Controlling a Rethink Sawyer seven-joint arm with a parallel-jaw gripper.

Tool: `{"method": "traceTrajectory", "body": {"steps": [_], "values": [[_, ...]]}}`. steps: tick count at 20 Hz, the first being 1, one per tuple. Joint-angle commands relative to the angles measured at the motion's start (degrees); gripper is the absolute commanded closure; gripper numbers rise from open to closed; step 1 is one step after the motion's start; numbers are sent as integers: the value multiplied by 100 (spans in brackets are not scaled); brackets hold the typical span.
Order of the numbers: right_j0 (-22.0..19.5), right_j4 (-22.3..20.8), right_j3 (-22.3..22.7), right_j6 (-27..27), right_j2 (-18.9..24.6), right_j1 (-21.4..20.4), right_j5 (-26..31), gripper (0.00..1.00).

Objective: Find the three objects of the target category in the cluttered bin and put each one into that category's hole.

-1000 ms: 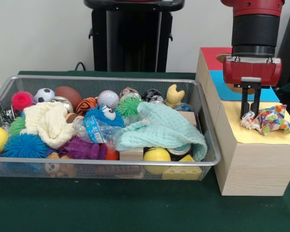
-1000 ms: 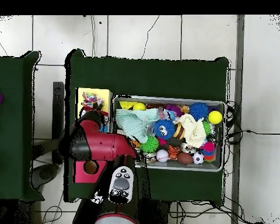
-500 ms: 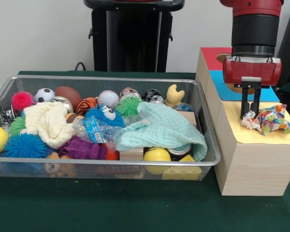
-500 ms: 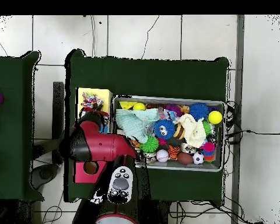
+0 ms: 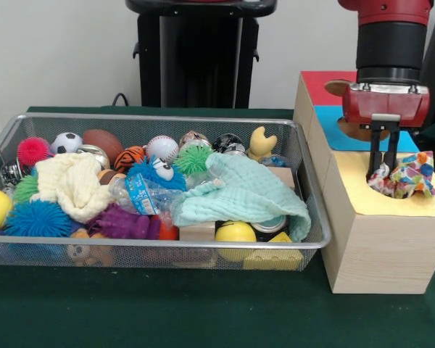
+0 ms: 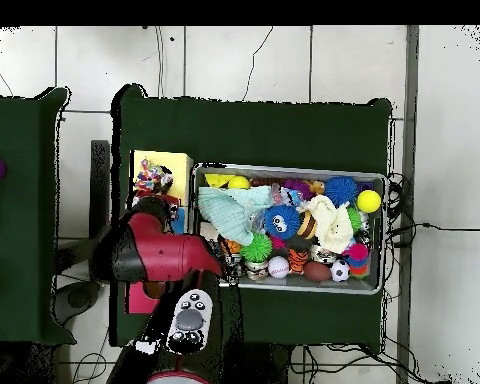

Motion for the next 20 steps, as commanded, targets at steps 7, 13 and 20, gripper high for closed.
{"method": "traceTrajectory", "body": {"steps": [7, 13, 20], "values": [[548, 317, 170, 881, 74, 918, 811, 100], [535, 397, 94, 827, 99, 1011, 784, 100], [713, 441, -197, 657, -260, 1255, 906, 100]]}}
